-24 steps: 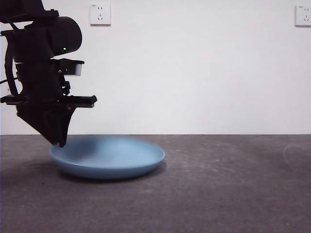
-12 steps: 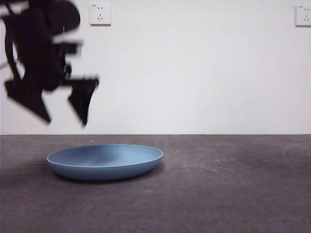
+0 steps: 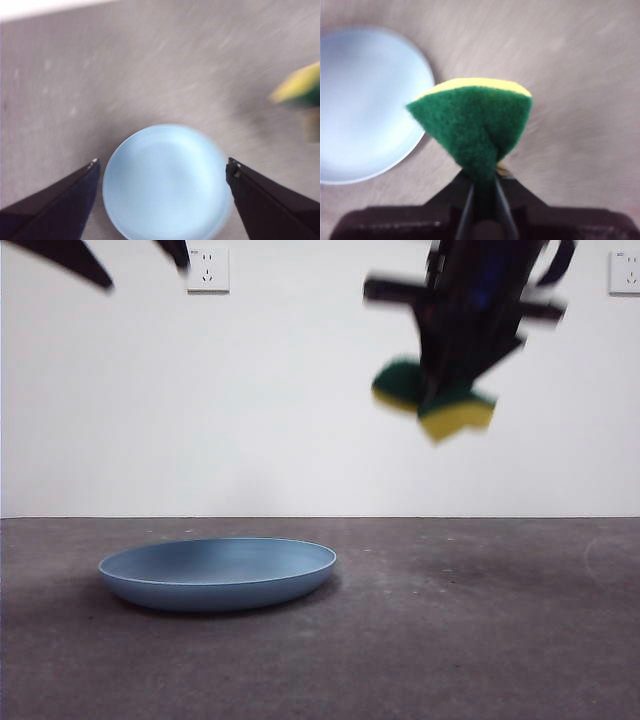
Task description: Pick up the plate,pick up the cloth,clean the plate with the cloth
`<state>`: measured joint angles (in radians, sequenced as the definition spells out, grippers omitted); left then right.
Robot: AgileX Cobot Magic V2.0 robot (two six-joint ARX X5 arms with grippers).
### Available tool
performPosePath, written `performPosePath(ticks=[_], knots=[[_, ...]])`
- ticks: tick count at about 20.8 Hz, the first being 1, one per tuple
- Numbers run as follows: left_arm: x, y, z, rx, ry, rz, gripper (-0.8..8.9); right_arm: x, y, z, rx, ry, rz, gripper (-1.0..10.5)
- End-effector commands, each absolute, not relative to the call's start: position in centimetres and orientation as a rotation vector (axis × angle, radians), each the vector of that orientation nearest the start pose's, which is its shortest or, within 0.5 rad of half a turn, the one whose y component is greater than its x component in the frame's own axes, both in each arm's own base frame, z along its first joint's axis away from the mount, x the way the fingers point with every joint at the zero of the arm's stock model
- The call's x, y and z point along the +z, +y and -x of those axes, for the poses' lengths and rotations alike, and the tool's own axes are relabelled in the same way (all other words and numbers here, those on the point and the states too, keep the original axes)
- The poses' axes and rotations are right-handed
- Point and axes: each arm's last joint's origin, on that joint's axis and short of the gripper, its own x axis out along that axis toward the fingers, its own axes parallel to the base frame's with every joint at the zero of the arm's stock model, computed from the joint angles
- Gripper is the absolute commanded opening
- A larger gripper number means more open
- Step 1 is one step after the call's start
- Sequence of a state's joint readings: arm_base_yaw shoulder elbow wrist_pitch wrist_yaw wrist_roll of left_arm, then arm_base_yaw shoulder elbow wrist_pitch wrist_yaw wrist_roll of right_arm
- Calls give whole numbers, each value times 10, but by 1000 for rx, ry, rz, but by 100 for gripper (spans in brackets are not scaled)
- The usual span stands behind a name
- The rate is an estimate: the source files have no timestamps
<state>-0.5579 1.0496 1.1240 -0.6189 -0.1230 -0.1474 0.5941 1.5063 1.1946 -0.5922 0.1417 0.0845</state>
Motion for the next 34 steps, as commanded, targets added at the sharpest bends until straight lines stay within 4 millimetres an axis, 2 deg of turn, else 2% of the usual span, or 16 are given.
performPosePath(ticks=[1,4,6,11,15,18,21,26,30,31,32,33,34], knots=[[369,-100,-161,-395,527,-4,409,251,171,-279,386,928,244,2],[377,-89,-139,-403,516,33,409,228,163,-298,382,991,214,2],[379,-84,-131,-408,514,35,409,214,157,-308,413,1041,169,2],[377,-83,-127,-408,545,53,409,195,148,-319,376,1094,160,13],[376,-84,-126,-450,564,76,409,188,149,-319,408,1140,144,218],[376,-87,-124,-468,566,75,409,186,149,-318,410,1155,144,458],[376,-90,-122,-491,570,70,409,185,148,-316,406,1182,150,482],[375,-93,-119,-510,588,52,409,191,147,-314,402,1174,146,474],[371,-90,-118,-443,603,11,403,221,142,-299,409,1131,134,457],[370,-89,-118,-410,611,-5,384,231,141,-292,416,1122,135,360],[369,-87,-118,-376,619,-25,288,241,139,-285,423,1116,134,225],[367,-86,-117,-353,621,-63,128,251,137,-278,431,1105,131,71],[366,-84,-117,-338,625,-111,-25,261,135,-270,445,1084,142,-14]])
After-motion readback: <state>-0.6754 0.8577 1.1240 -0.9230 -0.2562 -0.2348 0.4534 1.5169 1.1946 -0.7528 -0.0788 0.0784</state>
